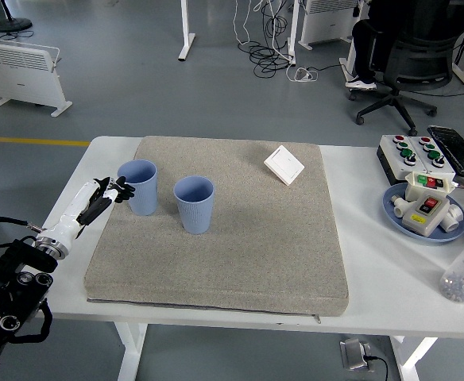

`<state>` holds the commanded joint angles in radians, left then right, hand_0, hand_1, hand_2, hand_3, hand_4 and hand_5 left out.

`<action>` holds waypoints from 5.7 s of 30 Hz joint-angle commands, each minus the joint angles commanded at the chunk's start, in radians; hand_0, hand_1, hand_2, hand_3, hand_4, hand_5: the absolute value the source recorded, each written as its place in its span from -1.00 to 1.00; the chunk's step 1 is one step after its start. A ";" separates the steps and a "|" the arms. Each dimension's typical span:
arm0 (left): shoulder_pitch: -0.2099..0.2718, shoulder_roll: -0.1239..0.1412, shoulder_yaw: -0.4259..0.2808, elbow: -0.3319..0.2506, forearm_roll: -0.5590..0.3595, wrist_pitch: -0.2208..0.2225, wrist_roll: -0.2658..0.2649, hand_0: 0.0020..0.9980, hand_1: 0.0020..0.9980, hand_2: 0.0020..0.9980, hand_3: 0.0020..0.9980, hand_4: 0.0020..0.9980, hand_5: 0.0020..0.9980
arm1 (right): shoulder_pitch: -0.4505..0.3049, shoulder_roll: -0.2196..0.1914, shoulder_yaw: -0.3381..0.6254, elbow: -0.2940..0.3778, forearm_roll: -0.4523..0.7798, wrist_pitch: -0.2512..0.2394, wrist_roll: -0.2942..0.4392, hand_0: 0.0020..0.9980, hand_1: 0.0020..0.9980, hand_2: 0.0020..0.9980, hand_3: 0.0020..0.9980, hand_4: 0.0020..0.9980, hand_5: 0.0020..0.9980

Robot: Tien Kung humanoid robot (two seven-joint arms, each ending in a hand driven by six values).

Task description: Push cup pick cup insert cup

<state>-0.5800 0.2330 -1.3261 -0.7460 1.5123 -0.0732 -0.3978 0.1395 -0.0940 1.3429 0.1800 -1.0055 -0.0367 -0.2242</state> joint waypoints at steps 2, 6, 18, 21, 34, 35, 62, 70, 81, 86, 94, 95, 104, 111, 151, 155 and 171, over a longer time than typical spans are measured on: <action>0.004 0.020 -0.017 -0.066 0.025 -0.001 0.011 -0.15 0.09 0.04 0.08 0.35 1.00 | -0.001 0.000 0.003 0.000 -0.002 0.000 0.000 0.52 0.31 0.36 0.12 -0.81 -0.07; -0.021 0.045 -0.020 -0.185 0.089 -0.036 0.068 0.04 0.25 0.17 0.23 0.72 1.00 | -0.004 0.000 0.003 0.000 -0.001 -0.001 -0.002 0.52 0.31 0.36 0.13 -0.81 -0.07; -0.243 0.077 0.191 -0.220 0.395 -0.192 0.226 0.75 0.79 0.95 0.85 0.96 0.45 | -0.015 0.000 -0.002 0.000 0.006 -0.005 -0.006 0.52 0.31 0.36 0.13 -0.81 -0.07; -0.302 0.062 0.271 -0.179 0.437 -0.222 0.239 0.83 0.82 1.00 0.92 1.00 0.23 | -0.018 0.001 -0.003 0.000 0.006 -0.006 -0.008 0.52 0.31 0.36 0.13 -0.81 -0.07; -0.410 -0.033 0.394 0.004 0.611 -0.216 0.206 0.82 0.81 1.00 0.92 0.97 -0.02 | -0.020 -0.002 -0.015 0.000 0.007 -0.006 -0.010 0.52 0.31 0.36 0.13 -0.81 -0.07; -0.415 -0.040 0.391 0.023 0.621 -0.212 0.204 0.82 0.81 1.00 0.92 0.97 -0.02 | -0.019 -0.002 -0.018 0.000 0.011 -0.006 -0.009 0.52 0.31 0.36 0.13 -0.81 -0.07; -0.505 -0.176 0.319 0.360 0.730 -0.130 0.132 0.77 0.75 0.98 0.83 0.76 -0.37 | 0.001 -0.006 -0.038 0.000 0.016 -0.007 -0.009 0.52 0.31 0.36 0.13 -0.80 -0.07; -0.509 -0.185 0.299 0.398 0.757 -0.148 0.141 0.55 0.63 0.87 0.74 0.66 -0.43 | 0.005 -0.007 -0.040 0.000 0.020 -0.008 -0.008 0.52 0.31 0.36 0.13 -0.81 -0.07; -0.506 -0.182 0.305 0.414 0.757 -0.132 0.136 0.21 0.50 0.80 0.56 0.46 -0.69 | 0.006 -0.007 -0.038 0.000 0.018 -0.007 -0.007 0.52 0.31 0.36 0.13 -0.80 -0.07; -0.505 -0.178 0.315 0.412 0.757 -0.132 0.137 -0.05 0.30 0.56 0.23 0.21 -0.88 | 0.005 -0.007 -0.039 0.000 0.019 -0.007 -0.007 0.52 0.31 0.36 0.13 -0.80 -0.06; -0.500 -0.166 0.351 0.375 0.757 -0.129 0.134 -0.10 0.07 0.07 -0.06 0.00 -0.97 | 0.004 -0.007 -0.038 0.000 0.020 -0.007 -0.007 0.52 0.31 0.36 0.13 -0.80 -0.06; -0.499 -0.165 0.354 0.372 0.757 -0.130 0.133 -0.10 0.07 0.07 -0.06 0.00 -0.97 | 0.003 -0.007 -0.038 0.000 0.020 -0.007 -0.007 0.52 0.31 0.36 0.13 -0.80 -0.06; -0.490 -0.147 0.375 0.317 0.720 -0.145 0.134 -0.08 -0.04 -0.07 -0.14 0.06 -1.00 | 0.002 -0.007 -0.037 0.000 0.020 -0.007 -0.007 0.52 0.31 0.36 0.13 -0.80 -0.06; -0.479 -0.127 0.383 0.256 0.667 -0.183 0.162 -0.04 -0.11 -0.15 -0.22 -0.07 -1.00 | 0.000 -0.008 -0.036 0.000 0.021 -0.007 -0.007 0.52 0.31 0.36 0.13 -0.80 -0.07; -0.529 0.067 0.127 0.065 0.757 -0.390 0.327 0.00 -0.10 -0.13 -0.20 -0.05 -1.00 | -0.026 -0.010 -0.029 0.000 0.024 -0.010 -0.007 0.52 0.31 0.36 0.13 -0.80 -0.07; -0.531 0.060 0.109 0.105 0.757 -0.372 0.309 0.01 -0.09 -0.12 -0.19 -0.04 -1.00 | -0.023 -0.010 -0.030 0.000 0.023 -0.010 -0.007 0.52 0.31 0.36 0.13 -0.80 -0.07; -0.527 0.040 0.069 0.189 0.757 -0.316 0.265 0.01 -0.08 -0.11 -0.17 -0.02 -1.00 | -0.013 -0.012 -0.038 0.000 0.024 -0.009 -0.007 0.52 0.31 0.36 0.13 -0.81 -0.07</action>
<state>-1.1072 0.2726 -1.2568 -0.5566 2.2689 -0.3888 -0.1328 0.1262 -0.1059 1.3054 0.1800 -0.9816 -0.0462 -0.2313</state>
